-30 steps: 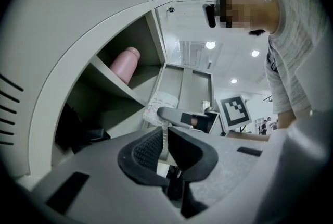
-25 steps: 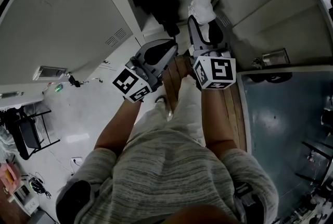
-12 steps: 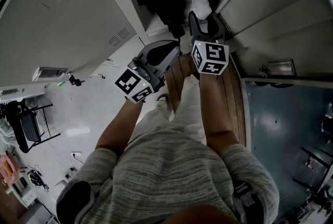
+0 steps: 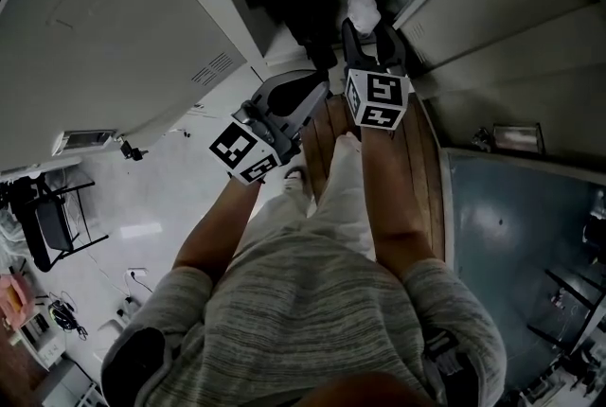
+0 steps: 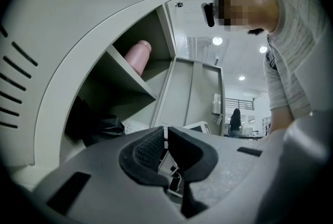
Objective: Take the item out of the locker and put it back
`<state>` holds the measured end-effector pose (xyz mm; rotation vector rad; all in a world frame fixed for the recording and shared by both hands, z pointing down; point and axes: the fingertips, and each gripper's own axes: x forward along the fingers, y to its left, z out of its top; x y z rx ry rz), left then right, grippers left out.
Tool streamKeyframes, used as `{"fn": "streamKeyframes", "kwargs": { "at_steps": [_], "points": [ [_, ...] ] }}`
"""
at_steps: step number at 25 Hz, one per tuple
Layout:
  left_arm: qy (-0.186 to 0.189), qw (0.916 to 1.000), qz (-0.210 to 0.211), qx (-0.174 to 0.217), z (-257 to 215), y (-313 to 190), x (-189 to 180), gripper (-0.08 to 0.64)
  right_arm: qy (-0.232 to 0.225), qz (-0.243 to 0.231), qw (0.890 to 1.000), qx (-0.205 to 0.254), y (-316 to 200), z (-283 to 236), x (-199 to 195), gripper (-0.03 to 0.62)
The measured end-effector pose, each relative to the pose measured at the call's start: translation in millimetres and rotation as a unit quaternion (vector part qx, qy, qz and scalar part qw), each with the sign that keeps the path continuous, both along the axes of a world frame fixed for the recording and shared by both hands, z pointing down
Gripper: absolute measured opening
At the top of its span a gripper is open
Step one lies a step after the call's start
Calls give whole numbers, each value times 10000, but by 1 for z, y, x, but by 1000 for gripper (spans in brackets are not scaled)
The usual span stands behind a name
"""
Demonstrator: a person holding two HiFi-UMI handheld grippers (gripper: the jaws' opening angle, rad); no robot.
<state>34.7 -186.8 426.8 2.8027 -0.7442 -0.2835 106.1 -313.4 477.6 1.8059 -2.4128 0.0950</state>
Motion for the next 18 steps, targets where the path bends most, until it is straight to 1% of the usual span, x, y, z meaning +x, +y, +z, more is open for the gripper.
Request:
{"fn": "streamKeyframes", "kwargs": {
  "at_steps": [5,8,11,18],
  "points": [
    [67,10000,59,-11,0,0,1,26,147,-1,9999,4,-1,3,-4,219],
    [59,9999,92,22,-2,0,1,25,105,-49,9999,-13,1,1,-5,239],
    [63,9999,108,29,-2,0,0,26,61,-88,9998,140,5,-11,-5,253],
    [70,9999,122,60,-6,4,-4,25,109,-84,9984,541,22,-52,-4,253]
  ]
}}
